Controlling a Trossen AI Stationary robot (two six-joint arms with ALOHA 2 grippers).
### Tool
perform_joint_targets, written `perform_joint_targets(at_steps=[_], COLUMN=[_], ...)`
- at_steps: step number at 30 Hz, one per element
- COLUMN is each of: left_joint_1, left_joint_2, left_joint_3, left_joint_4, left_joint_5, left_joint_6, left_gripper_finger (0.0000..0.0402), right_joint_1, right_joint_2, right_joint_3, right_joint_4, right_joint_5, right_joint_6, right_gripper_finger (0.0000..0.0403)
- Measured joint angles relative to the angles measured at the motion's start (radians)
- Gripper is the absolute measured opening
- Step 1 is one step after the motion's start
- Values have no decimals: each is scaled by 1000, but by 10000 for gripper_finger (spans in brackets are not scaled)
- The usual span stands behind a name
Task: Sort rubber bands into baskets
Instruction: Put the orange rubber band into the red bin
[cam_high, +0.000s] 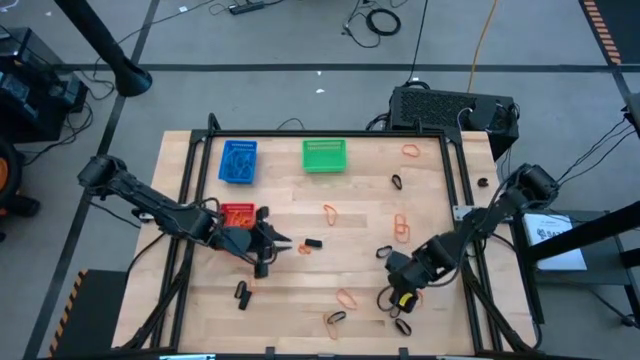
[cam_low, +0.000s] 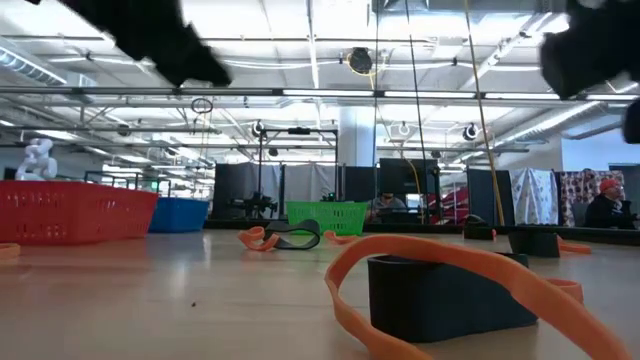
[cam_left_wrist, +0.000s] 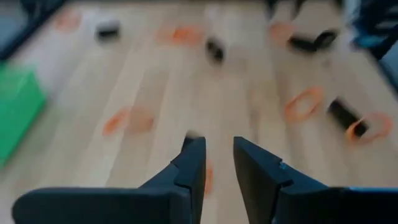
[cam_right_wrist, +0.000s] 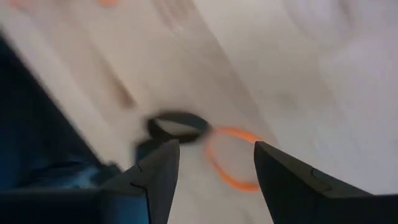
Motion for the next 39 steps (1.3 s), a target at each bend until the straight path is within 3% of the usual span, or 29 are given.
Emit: perform_joint_targets(at_steps=[4, 11, 20, 23, 28, 33, 39], left_joint_1=[-15, -19, -19, -19, -19, -19, -19], left_joint_2=[82, 263, 372, 372, 372, 372, 383], left_joint_3=[0, -1, -2, -1, -2, -1, -1], left_joint_4=[227, 524, 657, 654, 661, 662, 702], left_joint_5=[7, 17, 22, 41, 68, 69, 133], left_joint_6=[140, 264, 285, 285, 285, 278, 249], left_gripper_finger=[90, 90, 90, 90, 90, 90, 90], right_joint_1=[46, 102, 155, 168, 166, 158, 141], right_joint_2=[36, 94, 164, 203, 242, 236, 177], right_joint_3=[0, 0, 0, 0, 6, 4, -3], right_joint_4=[-100, -100, -104, -97, -105, -103, -121], right_joint_5=[10, 44, 49, 6, -37, -54, 2], right_joint_6=[4, 28, 63, 76, 80, 18, -60], right_gripper_finger=[201, 201, 201, 197, 141, 18, 3])
